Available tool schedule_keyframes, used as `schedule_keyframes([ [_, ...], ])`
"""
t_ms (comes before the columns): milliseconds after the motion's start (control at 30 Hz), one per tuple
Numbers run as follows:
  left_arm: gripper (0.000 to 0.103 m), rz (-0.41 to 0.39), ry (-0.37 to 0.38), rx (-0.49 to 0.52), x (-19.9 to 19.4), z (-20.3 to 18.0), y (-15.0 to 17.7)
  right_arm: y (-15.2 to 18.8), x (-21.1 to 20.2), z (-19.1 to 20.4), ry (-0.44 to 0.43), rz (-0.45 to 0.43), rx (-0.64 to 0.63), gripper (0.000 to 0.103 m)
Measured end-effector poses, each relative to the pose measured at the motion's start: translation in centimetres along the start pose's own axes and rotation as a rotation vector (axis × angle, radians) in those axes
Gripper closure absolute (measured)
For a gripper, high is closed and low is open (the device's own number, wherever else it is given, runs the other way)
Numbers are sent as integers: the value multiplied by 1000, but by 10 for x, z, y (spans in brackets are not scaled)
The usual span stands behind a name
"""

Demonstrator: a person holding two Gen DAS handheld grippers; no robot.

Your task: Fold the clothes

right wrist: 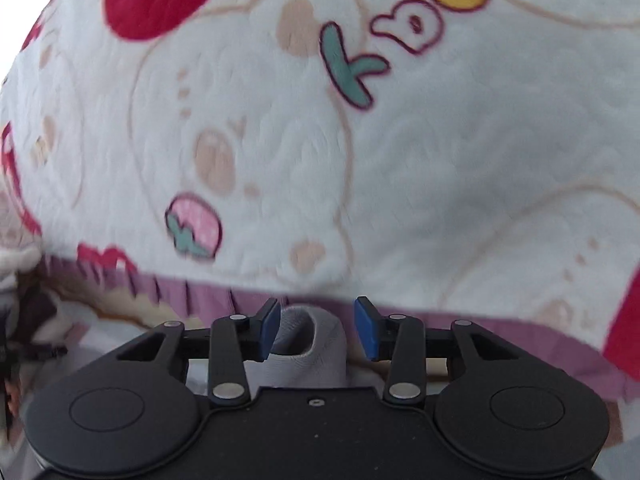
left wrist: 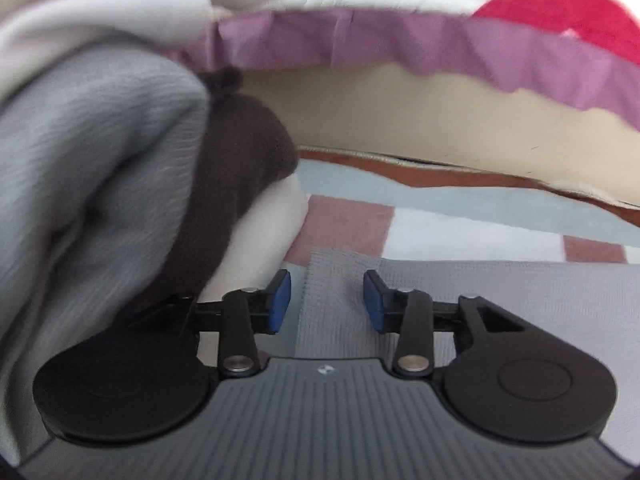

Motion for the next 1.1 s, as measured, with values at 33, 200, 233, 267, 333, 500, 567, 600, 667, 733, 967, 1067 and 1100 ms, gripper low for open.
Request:
schedule_keyframes([
  [33, 56, -28, 23, -2, -11, -1, 3, 12, -8, -6, 8, 15, -11, 56],
  [200, 51, -111, 186, 15, -65, -24, 18, 86, -37, -41, 74, 157, -69, 59],
  [233, 50, -114, 225, 30, -75, -35, 20, 101, -39, -42, 76, 198, -103, 69],
  [267, 49, -112, 268, 53, -84, -48, 22, 116, -41, -43, 66, 238, -126, 76],
  [333, 48, -108, 351, 95, -104, -76, 27, 142, -48, -45, 57, 305, -177, 91],
  [500, 47, -94, 496, 173, -141, -151, 46, 171, -51, -49, 77, 289, -239, 90],
  [567, 47, -65, 539, 178, -147, -179, 55, 174, -48, -57, 73, 251, -198, 86],
  [600, 47, -50, 560, 180, -151, -193, 60, 176, -44, -62, 68, 248, -147, 82],
  [667, 47, -17, 589, 180, -154, -217, 67, 181, -40, -68, 71, 228, -95, 80],
  [733, 47, 15, 610, 180, -156, -240, 72, 185, -36, -64, 108, 218, -136, 70],
  [967, 47, -8, 595, 226, -158, -312, 84, 174, -8, -57, 85, 63, -230, 66],
  [1067, 47, -27, 569, 236, -162, -318, 91, 159, -3, -71, 87, 14, -136, 100],
  [1100, 47, -18, 572, 228, -161, -316, 93, 154, -12, -83, 81, -9, -36, 101],
])
Point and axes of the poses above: each gripper's, at about its wrist camera, not at the fingertips, and x roughly the way its jaws point, z to its left, y to its underside, the point moved 3 cm from there along x, roughly the way its jaws point, and after that the axes turned 1 degree about z, right-handed, at the moved point
